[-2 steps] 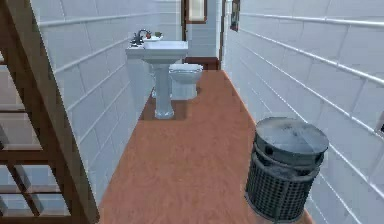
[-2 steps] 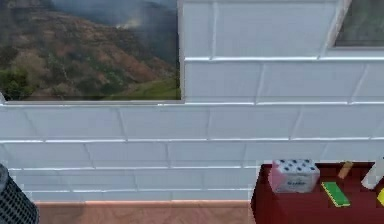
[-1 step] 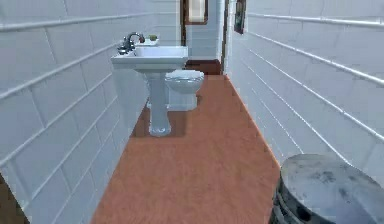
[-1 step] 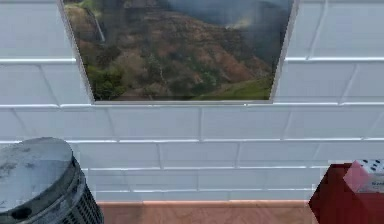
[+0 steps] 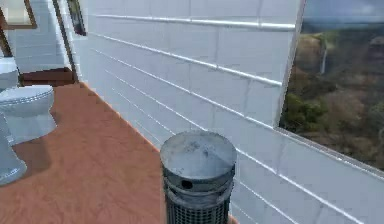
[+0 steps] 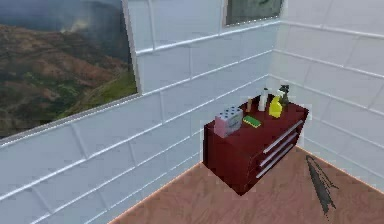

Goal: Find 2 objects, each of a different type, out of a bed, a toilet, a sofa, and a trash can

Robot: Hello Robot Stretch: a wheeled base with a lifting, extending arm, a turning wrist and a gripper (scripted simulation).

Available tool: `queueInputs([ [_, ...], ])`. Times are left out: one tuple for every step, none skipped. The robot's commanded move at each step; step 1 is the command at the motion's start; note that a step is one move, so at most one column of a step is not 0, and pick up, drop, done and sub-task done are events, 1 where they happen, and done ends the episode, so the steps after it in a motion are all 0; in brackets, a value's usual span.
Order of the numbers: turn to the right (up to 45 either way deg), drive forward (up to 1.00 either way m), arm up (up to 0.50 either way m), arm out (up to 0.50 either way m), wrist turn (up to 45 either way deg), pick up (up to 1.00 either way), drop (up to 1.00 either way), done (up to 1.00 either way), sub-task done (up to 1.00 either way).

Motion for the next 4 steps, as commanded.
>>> queueInputs([
  [0.0, 0.00, 0.00, 0.00, 0.0, 0.00, 0.00, 0.00, 1.00],
  [-30.0, 0.00, 0.00, 0.00, 0.0, 0.00, 0.00, 0.00, 0.00],
  [-3.0, 0.00, 0.00, 0.00, 0.0, 0.00, 0.00, 0.00, 0.00],
  [-15.0, 0.00, 0.00, 0.00, 0.0, 0.00, 0.00, 0.00, 0.00],
])
